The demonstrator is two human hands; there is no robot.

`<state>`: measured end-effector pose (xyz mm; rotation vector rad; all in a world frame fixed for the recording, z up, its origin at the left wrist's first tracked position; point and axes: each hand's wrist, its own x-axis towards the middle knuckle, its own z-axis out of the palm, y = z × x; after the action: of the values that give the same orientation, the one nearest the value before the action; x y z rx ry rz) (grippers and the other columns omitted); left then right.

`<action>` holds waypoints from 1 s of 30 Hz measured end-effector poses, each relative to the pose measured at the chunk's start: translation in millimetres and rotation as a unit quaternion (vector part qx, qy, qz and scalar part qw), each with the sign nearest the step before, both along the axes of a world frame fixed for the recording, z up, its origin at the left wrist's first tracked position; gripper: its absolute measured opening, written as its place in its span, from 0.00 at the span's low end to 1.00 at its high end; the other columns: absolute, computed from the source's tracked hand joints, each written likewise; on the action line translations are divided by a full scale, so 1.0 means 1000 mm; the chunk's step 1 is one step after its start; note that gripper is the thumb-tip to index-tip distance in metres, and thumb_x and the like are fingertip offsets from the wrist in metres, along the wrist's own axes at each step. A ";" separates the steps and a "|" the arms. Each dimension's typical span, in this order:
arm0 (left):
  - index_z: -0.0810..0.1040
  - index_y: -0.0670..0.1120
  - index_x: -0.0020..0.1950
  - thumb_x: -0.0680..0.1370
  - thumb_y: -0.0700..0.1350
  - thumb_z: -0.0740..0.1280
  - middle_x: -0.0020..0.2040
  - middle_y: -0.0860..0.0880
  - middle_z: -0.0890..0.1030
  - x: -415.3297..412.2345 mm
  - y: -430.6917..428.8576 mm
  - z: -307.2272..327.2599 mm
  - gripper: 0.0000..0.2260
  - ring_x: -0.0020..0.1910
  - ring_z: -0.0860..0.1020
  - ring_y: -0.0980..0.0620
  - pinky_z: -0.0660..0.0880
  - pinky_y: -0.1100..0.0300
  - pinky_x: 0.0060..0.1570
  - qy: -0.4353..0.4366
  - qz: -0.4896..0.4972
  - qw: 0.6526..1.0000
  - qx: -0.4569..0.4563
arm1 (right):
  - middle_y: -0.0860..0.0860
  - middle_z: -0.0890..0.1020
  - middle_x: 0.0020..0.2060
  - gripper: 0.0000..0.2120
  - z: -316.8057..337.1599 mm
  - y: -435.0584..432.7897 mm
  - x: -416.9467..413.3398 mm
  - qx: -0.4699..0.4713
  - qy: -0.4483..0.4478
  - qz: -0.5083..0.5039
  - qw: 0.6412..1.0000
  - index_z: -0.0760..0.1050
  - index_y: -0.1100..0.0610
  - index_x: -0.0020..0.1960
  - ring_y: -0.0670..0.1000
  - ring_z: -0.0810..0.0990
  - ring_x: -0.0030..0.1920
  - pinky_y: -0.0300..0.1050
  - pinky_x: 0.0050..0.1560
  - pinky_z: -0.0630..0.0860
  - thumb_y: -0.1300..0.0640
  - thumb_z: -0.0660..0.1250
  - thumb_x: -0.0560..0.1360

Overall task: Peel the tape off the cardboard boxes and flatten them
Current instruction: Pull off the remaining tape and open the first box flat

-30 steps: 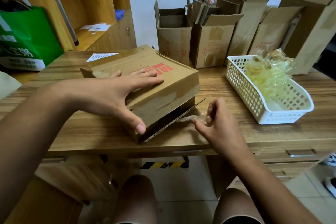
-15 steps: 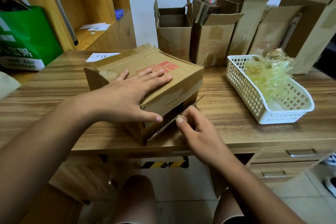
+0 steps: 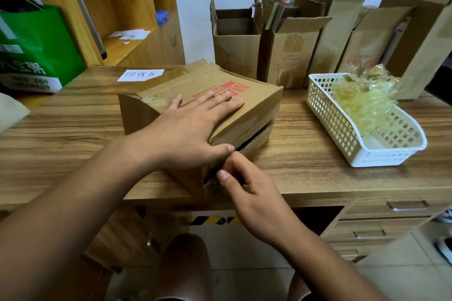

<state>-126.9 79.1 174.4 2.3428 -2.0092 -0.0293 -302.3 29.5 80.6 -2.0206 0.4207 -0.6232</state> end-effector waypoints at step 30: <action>0.34 0.77 0.72 0.64 0.77 0.64 0.77 0.69 0.38 0.031 0.006 0.016 0.48 0.76 0.39 0.64 0.42 0.44 0.74 0.014 -0.024 0.997 0.076 | 0.57 0.87 0.49 0.02 0.004 -0.053 -0.043 0.280 -0.180 -0.052 0.942 0.79 0.47 0.46 0.51 0.85 0.50 0.40 0.50 0.81 0.50 0.70 0.76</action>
<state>-96.2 84.8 190.5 2.3644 -2.1195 -0.2242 -344.9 -23.3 85.1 -1.3185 0.4260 -0.8144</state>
